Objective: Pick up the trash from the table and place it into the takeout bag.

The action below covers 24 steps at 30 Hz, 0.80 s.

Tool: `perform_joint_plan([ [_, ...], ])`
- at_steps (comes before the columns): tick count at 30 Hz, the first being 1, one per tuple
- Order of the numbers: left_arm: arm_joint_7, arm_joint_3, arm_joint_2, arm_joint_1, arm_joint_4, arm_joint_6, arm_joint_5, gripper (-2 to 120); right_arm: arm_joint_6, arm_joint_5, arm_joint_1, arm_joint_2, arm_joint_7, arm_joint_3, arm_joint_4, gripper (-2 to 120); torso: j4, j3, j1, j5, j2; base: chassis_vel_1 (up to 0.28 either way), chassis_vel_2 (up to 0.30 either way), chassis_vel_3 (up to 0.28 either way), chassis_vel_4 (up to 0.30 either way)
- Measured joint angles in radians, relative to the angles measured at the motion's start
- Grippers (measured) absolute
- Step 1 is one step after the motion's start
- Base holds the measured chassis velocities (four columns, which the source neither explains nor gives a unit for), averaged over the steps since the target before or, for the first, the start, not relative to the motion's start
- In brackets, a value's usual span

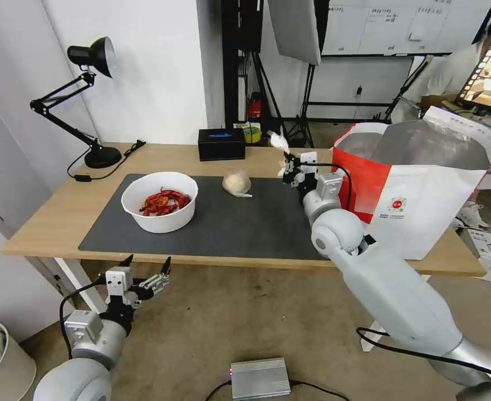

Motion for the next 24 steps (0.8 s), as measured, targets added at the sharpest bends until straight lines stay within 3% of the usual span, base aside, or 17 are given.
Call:
perform_joint_plan([
  [10, 0.0, 0.012, -0.007, -0.003, -0.002, 0.0, 0.003, 100, 0.059, -0.089, -0.072, -0.064, 0.059, 0.097, 0.086, 0, 0.0, 0.0, 0.0, 0.0001, 0.0, 0.0, 0.0, 0.0, 0.0],
  [24, -0.001, 0.046, -0.003, -0.02, -0.005, 0.001, 0.012, 100, 0.01, 0.005, -0.186, -0.176, 0.102, 0.235, 0.183, 0, 0.0, 0.0, 0.0, 0.0, 0.0, 0.0, 0.0, 0.0, 0.0],
])
